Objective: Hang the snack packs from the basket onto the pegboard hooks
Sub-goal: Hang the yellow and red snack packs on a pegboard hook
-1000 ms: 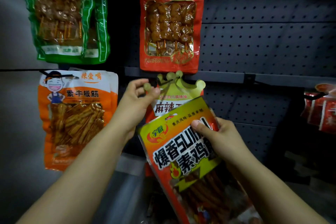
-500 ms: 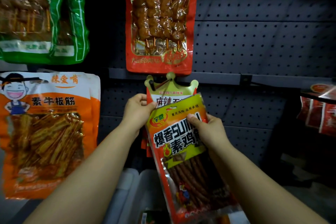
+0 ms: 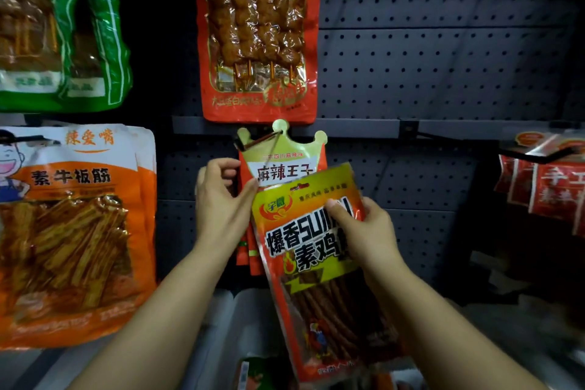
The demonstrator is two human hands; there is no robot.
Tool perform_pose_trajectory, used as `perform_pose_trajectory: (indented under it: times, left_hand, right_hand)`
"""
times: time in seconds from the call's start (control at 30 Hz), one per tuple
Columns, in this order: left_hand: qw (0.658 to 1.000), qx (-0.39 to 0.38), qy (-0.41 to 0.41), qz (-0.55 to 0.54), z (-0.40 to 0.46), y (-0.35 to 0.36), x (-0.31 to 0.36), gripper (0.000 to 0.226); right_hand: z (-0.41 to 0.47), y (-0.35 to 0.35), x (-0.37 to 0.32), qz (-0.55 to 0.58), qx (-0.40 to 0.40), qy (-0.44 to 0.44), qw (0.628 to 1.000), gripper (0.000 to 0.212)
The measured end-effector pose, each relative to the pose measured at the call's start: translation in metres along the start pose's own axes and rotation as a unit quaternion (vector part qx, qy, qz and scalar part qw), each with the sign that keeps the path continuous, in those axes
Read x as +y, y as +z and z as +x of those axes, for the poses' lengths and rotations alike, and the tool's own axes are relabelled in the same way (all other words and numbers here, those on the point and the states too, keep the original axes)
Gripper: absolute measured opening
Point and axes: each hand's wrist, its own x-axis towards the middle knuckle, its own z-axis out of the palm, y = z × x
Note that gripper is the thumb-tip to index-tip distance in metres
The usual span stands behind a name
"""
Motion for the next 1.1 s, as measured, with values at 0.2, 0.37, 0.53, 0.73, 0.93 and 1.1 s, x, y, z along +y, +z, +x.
perform_pose_trajectory:
  times: [0.2,0.37,0.53,0.73,0.93,1.1]
  left_hand:
    - [0.974,-0.119,0.181,0.065,-0.040,-0.003,0.060,0.023]
    - [0.964,-0.186,0.185,-0.046,-0.061,0.002,0.118,0.017]
    - [0.949,-0.242,0.161,-0.121,-0.087,0.006,0.151,0.017]
    - [0.938,-0.238,0.176,-0.179,-0.099,0.000,0.185,0.007]
    - [0.945,-0.229,0.145,-0.183,-0.089,0.009,0.205,0.012]
    - [0.948,-0.242,0.078,-0.193,-0.082,0.024,0.197,0.010]
  right_hand:
    - [-0.042,-0.056,-0.022,0.069,0.002,-0.064,0.996,0.022]
    - [-0.078,-0.103,-0.037,0.092,0.008,-0.112,0.989,0.017]
    - [-0.099,-0.140,-0.057,0.094,0.034,-0.185,0.978,0.009]
    - [-0.108,-0.161,-0.085,0.088,0.033,-0.243,0.965,0.014]
    - [-0.087,-0.169,-0.106,0.079,0.043,-0.228,0.969,0.012]
    - [-0.070,-0.164,-0.101,0.084,0.054,-0.183,0.978,0.011]
